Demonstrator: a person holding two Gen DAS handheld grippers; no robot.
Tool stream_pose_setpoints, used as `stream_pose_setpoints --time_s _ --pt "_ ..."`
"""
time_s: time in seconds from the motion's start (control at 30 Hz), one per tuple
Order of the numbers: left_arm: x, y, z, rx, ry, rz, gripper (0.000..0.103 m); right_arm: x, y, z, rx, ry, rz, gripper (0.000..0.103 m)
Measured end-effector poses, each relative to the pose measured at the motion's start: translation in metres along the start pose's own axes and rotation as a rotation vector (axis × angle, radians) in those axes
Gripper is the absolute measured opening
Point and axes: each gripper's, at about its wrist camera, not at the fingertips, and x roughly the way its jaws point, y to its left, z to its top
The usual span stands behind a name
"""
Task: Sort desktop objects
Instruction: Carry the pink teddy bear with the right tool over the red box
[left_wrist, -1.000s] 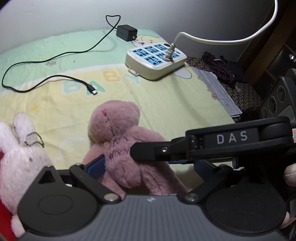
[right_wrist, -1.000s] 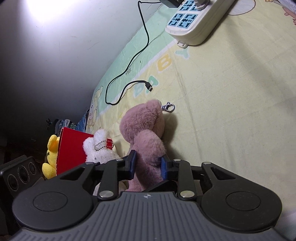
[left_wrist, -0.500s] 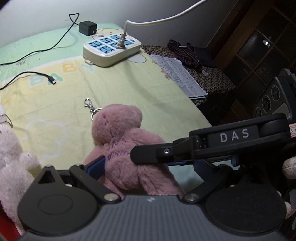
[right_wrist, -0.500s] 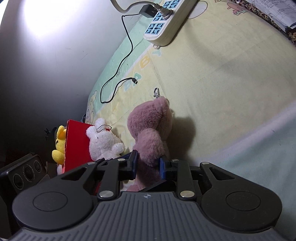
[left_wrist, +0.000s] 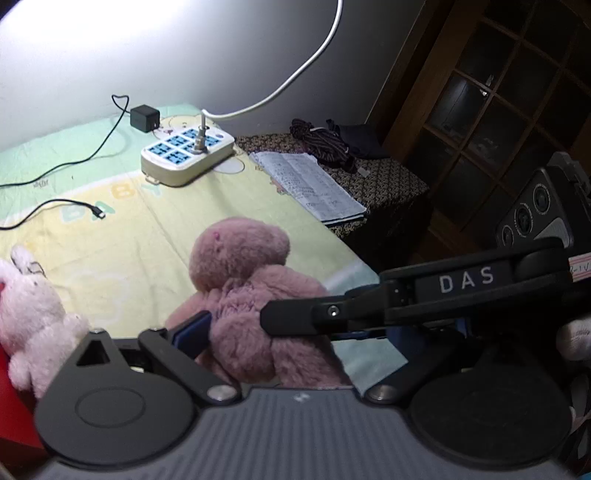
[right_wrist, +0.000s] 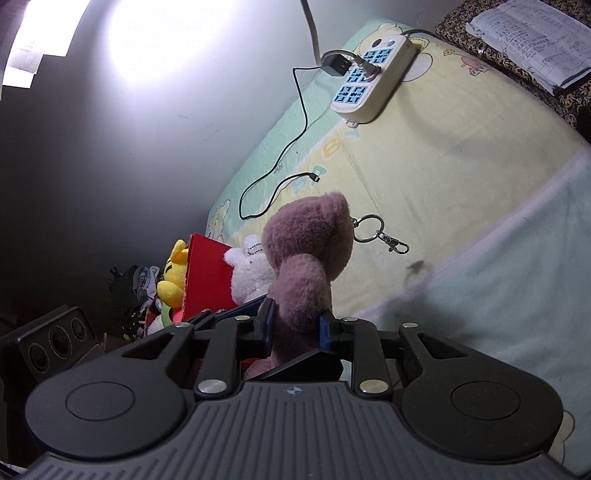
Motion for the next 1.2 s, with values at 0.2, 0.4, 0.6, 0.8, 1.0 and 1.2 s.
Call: stream_pose_setpoints --time_s 0.2,0.4,0.6,0.8,1.0,1.2 --pt "-0.049 0.009 -0.001 0.028 -0.104 0.036 0.099 -0.001 0.040 -0.012 -0.059 -0.041 0.053 0.025" --pt "-0.103 0.034 -0.002 0.030 -0.200 0.110 0.099 0.023 0.093 -0.018 -0.145 -0.039 0.125 0.025" --pt "-0.165 0.070 -0.006 0.019 -0.307 0.232 0.099 0.062 0.153 -0.021 -0.244 -0.006 0.227 0.025" --pt "-0.217 0.116 -0.017 -0.024 -0.368 0.371 0.099 0.120 0.211 -0.032 -0.327 0.064 0.321 0.025" --pt "-0.256 0.171 -0.035 -0.088 -0.371 0.484 0.099 0.182 0.251 -0.052 -0.360 0.142 0.374 0.025" --pt "-0.277 0.216 -0.055 -0.150 -0.324 0.531 0.099 0.237 0.272 -0.075 -0.360 0.229 0.378 0.025"
